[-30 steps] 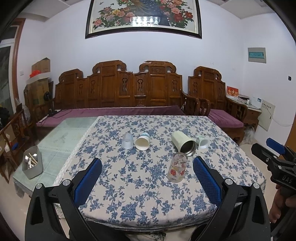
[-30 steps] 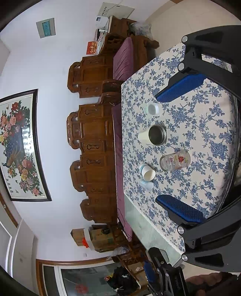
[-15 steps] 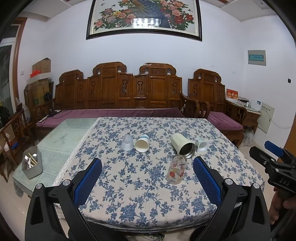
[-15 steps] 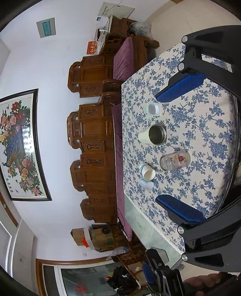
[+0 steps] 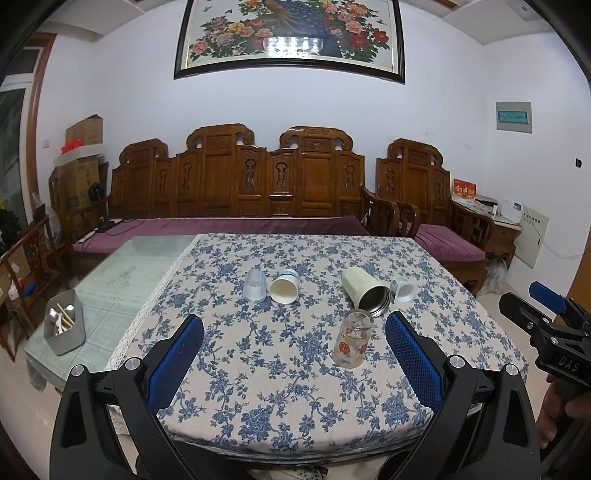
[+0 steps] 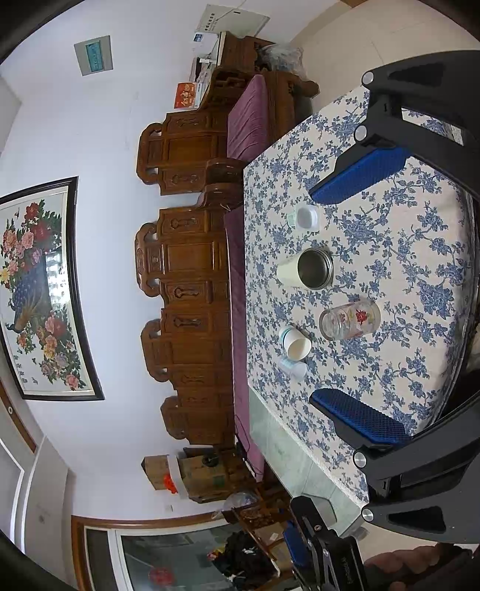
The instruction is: Flip cup upside down
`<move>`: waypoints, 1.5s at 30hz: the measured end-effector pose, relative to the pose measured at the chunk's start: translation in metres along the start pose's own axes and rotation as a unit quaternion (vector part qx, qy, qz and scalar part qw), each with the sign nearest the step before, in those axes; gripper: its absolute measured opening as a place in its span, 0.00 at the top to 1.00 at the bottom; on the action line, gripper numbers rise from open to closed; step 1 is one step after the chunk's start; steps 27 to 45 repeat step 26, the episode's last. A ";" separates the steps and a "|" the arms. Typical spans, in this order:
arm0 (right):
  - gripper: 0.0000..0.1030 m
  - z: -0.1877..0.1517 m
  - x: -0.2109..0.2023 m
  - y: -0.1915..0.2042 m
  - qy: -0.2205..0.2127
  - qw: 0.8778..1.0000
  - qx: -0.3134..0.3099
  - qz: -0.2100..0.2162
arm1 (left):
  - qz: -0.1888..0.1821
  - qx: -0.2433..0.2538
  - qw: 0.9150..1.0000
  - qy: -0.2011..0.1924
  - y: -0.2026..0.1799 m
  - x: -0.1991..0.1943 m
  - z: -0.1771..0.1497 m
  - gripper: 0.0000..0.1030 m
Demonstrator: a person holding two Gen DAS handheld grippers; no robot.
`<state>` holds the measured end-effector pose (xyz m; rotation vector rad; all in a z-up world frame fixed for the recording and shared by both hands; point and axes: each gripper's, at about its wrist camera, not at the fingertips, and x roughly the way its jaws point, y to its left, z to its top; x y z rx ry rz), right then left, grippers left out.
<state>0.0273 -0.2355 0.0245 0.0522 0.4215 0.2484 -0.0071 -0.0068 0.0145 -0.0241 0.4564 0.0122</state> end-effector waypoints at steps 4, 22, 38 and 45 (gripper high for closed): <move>0.02 0.000 0.000 0.000 0.000 1.000 -0.001 -0.001 | -0.001 0.000 1.000 0.000 0.000 0.000 0.000 0.08; 0.02 0.000 -0.002 0.002 -0.001 1.000 -0.002 0.001 | 0.000 -0.001 1.000 0.000 0.001 -0.001 -0.001 0.08; 0.02 0.000 -0.002 0.002 -0.001 1.000 -0.002 0.000 | 0.000 0.000 1.000 0.000 0.001 -0.001 -0.001 0.08; 0.02 0.000 -0.002 0.002 -0.001 1.000 -0.002 0.000 | 0.000 0.000 1.000 0.000 0.001 -0.001 -0.001 0.08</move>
